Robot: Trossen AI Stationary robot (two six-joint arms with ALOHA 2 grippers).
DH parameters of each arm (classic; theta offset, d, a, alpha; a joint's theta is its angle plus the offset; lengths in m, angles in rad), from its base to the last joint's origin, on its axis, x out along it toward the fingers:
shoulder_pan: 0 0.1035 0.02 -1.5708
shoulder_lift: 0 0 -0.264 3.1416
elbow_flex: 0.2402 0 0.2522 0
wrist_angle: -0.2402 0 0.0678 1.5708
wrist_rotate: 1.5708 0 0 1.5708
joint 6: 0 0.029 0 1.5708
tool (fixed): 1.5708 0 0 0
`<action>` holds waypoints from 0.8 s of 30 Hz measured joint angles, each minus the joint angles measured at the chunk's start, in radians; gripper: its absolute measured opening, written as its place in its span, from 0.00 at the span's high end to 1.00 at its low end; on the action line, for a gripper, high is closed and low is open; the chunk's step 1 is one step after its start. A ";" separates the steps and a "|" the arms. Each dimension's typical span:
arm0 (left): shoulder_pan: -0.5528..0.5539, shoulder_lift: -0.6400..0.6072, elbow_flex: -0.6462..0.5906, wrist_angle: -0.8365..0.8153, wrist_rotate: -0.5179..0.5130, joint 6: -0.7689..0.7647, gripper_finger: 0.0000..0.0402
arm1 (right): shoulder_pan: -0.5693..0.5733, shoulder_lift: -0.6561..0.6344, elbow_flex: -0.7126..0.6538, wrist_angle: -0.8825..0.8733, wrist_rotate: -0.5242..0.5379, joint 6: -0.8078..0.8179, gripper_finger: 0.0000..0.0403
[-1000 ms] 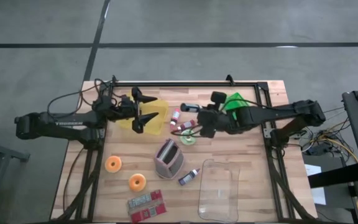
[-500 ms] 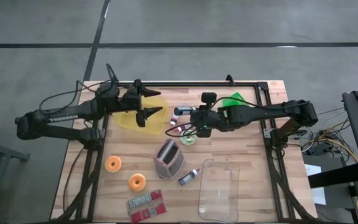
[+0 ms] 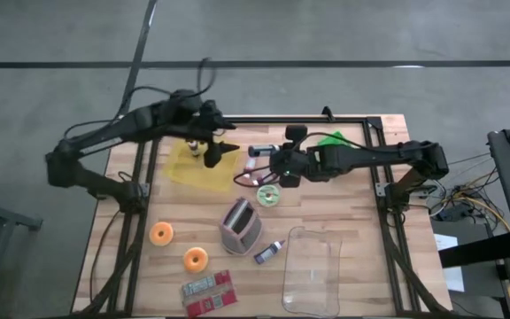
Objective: Pick & Place Food Item
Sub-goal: Put the black food coloring into the yellow bin
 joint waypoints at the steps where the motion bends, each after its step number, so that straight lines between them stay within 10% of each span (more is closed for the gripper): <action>1: 0.001 0.039 0.046 -0.042 -0.001 0.010 0.22 | -0.002 0.000 0.004 0.000 0.002 -0.008 0.93; 14: 0.024 0.436 0.614 -0.499 -0.001 0.103 0.22 | -0.007 0.000 0.016 -0.040 0.000 -0.018 0.93; 24: 0.026 0.583 0.776 -0.647 0.001 0.171 0.22 | -0.026 0.000 0.013 -0.053 0.000 -0.032 0.93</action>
